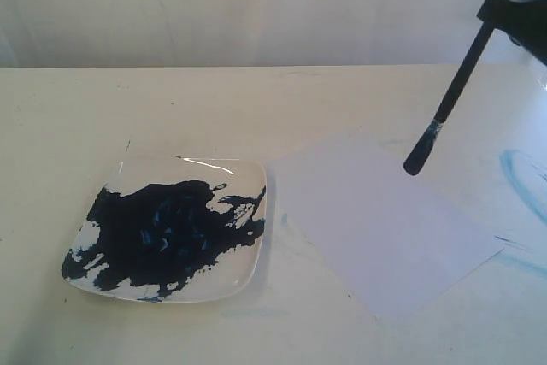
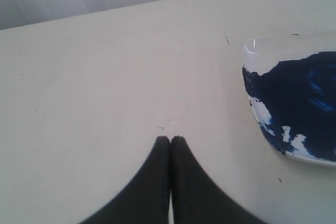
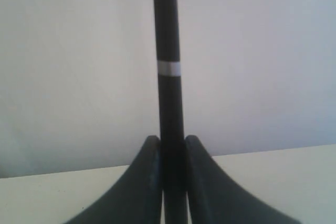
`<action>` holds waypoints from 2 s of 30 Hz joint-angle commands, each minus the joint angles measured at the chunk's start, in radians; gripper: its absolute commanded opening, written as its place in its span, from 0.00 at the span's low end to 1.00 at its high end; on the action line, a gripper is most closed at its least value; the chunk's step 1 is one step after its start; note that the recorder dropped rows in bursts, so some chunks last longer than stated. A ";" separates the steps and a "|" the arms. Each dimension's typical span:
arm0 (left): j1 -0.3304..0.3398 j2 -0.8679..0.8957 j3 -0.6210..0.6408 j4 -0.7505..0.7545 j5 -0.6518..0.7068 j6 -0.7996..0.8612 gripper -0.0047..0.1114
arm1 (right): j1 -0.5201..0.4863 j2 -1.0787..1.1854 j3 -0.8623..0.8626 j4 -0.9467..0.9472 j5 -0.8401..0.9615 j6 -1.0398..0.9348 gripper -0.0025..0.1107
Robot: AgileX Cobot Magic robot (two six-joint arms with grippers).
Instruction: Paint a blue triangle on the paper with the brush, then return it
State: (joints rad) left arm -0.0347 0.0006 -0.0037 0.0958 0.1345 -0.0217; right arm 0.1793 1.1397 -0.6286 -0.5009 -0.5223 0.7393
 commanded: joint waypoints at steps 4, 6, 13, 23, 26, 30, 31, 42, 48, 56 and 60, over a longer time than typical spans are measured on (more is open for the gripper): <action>-0.004 -0.001 0.004 -0.048 -0.274 -0.011 0.04 | -0.012 -0.070 0.002 -0.008 0.052 -0.002 0.02; -0.004 -0.001 0.004 -0.048 -0.386 -0.011 0.04 | -0.012 -0.073 0.002 -0.008 0.052 -0.002 0.02; -0.004 -0.001 0.004 -0.060 -0.648 -0.116 0.04 | -0.012 -0.071 0.002 0.004 0.041 0.033 0.02; -0.012 0.372 -0.269 0.224 -0.484 -0.511 0.04 | -0.012 -0.071 0.002 0.009 0.027 0.069 0.02; -0.025 0.555 -0.405 0.685 -0.479 -0.967 0.04 | -0.012 -0.071 0.002 0.009 0.027 0.069 0.02; -0.032 0.848 -0.593 1.476 -0.743 -1.669 0.04 | -0.012 -0.071 0.002 0.009 0.029 0.069 0.02; -0.032 0.932 -0.650 1.586 -0.840 -1.771 0.04 | -0.012 -0.071 0.002 0.009 0.029 0.069 0.02; -0.515 1.456 -0.958 1.649 -0.626 -1.814 0.04 | -0.012 -0.071 0.002 0.007 0.027 0.069 0.02; -0.608 1.735 -1.142 1.649 -0.734 -1.853 0.04 | -0.012 -0.071 0.002 0.033 0.061 -0.025 0.02; -0.608 1.983 -1.312 1.649 -0.899 -1.913 0.04 | -0.020 -0.023 0.002 0.239 0.064 -0.145 0.02; -0.608 2.044 -1.358 1.649 -0.938 -1.934 0.04 | -0.020 0.028 0.002 0.239 0.063 -0.139 0.02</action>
State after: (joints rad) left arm -0.6379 2.0152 -1.3321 1.7321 -0.7682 -1.9298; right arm 0.1675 1.1390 -0.6286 -0.2686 -0.4417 0.6105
